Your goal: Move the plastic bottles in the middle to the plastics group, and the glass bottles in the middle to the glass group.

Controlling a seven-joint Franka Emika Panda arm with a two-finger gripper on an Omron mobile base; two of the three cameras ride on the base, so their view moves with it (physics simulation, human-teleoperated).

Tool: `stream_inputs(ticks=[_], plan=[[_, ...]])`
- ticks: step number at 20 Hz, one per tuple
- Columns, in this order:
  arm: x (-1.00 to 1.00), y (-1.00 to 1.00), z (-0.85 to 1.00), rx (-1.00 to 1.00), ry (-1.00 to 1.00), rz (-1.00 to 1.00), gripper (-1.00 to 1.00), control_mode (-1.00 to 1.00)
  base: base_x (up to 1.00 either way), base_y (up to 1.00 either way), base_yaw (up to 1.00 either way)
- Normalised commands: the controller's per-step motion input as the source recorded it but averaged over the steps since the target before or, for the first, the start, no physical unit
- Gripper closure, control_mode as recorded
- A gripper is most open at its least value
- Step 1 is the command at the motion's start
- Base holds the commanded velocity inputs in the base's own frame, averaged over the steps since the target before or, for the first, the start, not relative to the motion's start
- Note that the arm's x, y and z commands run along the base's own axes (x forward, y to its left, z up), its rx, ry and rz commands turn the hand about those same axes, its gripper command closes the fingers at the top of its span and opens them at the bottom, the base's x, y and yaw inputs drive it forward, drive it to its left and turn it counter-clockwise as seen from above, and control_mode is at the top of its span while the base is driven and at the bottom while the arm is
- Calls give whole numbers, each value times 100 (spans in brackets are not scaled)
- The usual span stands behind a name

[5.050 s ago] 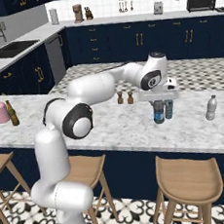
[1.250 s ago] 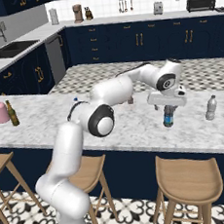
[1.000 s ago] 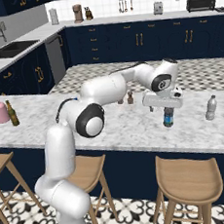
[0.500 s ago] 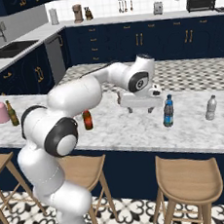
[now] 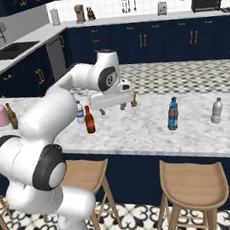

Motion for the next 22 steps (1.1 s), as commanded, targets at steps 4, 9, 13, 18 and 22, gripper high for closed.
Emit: stream_inputs(ticks=[4, 9, 13, 18, 22], plan=[[-50, 49, 30, 6, -12, 23, -100, -100, 0, 0, 0], [-9, 67, 31, 8, -2, 12, -100, -100, 0, 0, 0], [26, 86, 22, 0, 4, 2, -100, -100, 0, 0, 0], [40, 51, 7, 0, 6, -2, -100, -100, 0, 0, 0], [28, 32, -10, 0, 1, -3, -100, -100, 0, 0, 0]])
